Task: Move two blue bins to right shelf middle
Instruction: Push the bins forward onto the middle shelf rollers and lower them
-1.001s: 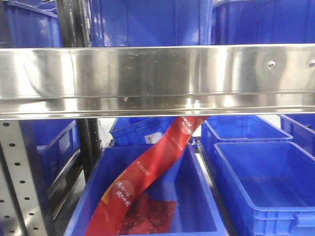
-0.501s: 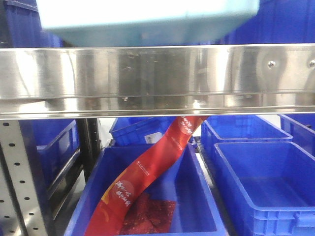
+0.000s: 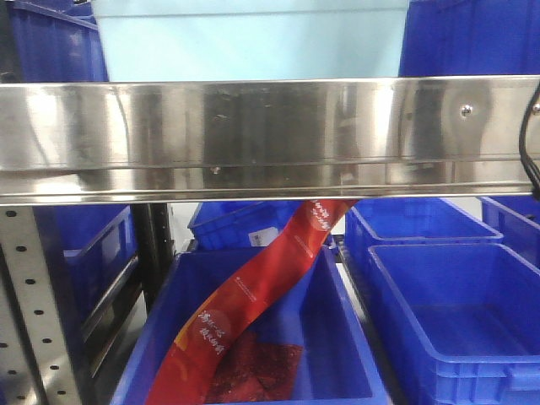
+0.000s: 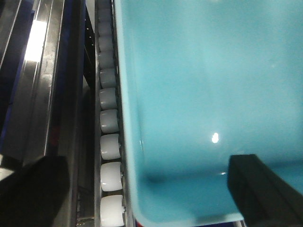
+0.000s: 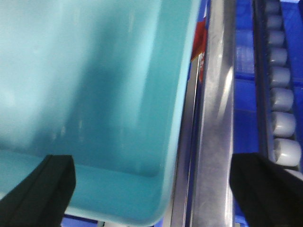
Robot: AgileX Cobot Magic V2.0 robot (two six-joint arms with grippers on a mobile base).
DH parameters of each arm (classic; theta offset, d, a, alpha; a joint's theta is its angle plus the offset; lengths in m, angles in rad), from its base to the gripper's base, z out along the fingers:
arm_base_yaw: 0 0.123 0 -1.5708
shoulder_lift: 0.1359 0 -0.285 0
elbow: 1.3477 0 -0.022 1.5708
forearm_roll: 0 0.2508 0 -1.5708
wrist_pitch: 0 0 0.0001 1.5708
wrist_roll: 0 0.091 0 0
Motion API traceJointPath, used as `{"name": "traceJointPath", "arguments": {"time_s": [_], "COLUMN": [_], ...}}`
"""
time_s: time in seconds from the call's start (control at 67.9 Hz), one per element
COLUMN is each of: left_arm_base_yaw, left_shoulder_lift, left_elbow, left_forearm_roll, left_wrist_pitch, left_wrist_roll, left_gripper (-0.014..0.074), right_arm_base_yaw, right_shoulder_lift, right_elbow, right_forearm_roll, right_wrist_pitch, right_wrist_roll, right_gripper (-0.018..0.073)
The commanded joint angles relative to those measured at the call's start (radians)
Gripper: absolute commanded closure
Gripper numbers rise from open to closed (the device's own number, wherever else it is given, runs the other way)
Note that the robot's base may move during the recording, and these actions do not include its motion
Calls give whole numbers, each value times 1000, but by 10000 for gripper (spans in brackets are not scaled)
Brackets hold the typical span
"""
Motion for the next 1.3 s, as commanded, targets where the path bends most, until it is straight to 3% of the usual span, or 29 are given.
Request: {"name": "traceJointPath", "arguments": {"time_s": [0.0,0.162,0.28,0.53,0.574,0.795,1.075,1.281], "left_arm_base_yaw": [-4,-4,-4,-4,-4,-4,-4,-4], "left_shoulder_lift": [-32,-102,-164,-281,-308,-497,-854,-1152], "left_elbow": [-15,-24,-24,-3,21,305,811,1142], "left_forearm_roll": [5,15,19,22,32,68,68,68], "left_wrist_pitch": [-2,63,102,189,191,84,-284,-512], "left_wrist_roll": [0,0,5,31,34,20,-60,-63], "left_gripper": [-8,10,100,705,705,706,706,706], "right_arm_base_yaw": [-3,-3,-3,-3,-3,-3,-3,-3], "right_shoulder_lift": [-28,-93,-142,-220,-241,-418,-752,-1038], "right_elbow": [-26,-34,-34,43,97,462,944,1255], "right_forearm_roll": [-8,-10,-47,-127,-136,-138,-138,-138], "right_wrist_pitch": [4,31,79,153,131,-86,-445,-687], "right_wrist_roll": [0,0,0,0,0,0,0,0], "right_gripper": [-9,8,126,670,726,721,721,721]}}
